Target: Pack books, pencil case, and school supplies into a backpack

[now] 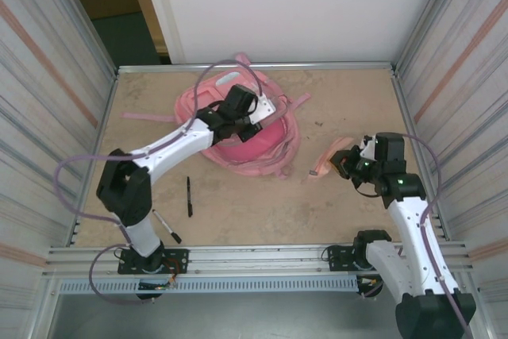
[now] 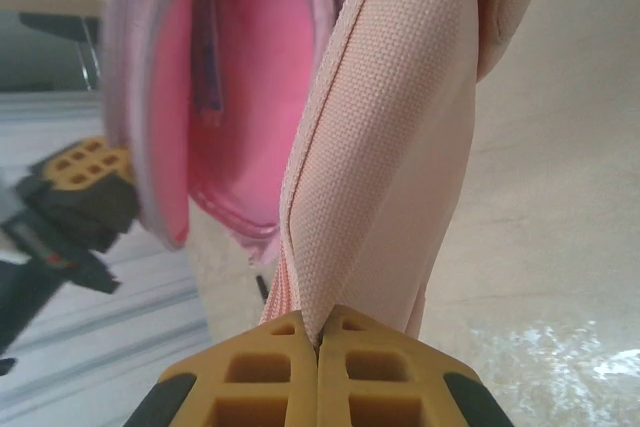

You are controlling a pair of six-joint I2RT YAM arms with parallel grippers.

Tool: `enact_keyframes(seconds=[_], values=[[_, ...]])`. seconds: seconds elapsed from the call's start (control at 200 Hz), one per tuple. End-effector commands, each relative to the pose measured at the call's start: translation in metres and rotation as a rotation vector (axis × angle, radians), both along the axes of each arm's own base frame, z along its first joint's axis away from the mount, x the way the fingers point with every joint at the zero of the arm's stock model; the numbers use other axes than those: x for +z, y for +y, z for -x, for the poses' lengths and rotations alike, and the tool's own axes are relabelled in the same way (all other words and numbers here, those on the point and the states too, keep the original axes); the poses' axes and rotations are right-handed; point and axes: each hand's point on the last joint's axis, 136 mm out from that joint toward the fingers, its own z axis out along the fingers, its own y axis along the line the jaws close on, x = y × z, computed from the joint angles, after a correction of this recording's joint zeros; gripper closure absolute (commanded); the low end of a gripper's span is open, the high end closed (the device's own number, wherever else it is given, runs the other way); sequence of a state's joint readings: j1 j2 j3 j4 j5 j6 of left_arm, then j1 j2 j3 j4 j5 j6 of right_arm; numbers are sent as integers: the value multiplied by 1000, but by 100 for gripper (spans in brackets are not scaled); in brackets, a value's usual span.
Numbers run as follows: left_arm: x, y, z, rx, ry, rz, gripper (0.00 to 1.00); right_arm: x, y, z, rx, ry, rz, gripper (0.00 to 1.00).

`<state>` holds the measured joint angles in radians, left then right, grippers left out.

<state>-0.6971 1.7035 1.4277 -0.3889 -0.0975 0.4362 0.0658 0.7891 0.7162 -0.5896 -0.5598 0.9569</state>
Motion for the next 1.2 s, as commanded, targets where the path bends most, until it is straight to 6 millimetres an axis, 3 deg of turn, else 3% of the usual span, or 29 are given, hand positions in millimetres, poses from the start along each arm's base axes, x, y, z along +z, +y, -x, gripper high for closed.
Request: enact_keyframes(seconds=[0.0,0.13,0.236,0.321,0.566,0.767,0.952,1.198], values=[[90,-14,2,-11,-116,232,100,45,25,-15,94,-150,-59,100],[122,-5,-8,81,9,448,100,69,52,-30,157,-194,-81,100],[131,0,-13,122,133,561,100,79,69,-42,171,-215,-64,100],[135,-3,-11,93,150,592,100,74,86,-56,176,-198,-66,100],[141,-17,1,39,228,677,100,14,115,-99,119,-114,-46,100],[124,-26,5,24,301,705,100,-28,144,-129,177,-44,-68,100],[120,-26,4,35,313,717,100,-6,183,-133,230,-83,-164,100],[117,-30,2,33,317,733,100,39,200,-143,189,-182,-314,100]])
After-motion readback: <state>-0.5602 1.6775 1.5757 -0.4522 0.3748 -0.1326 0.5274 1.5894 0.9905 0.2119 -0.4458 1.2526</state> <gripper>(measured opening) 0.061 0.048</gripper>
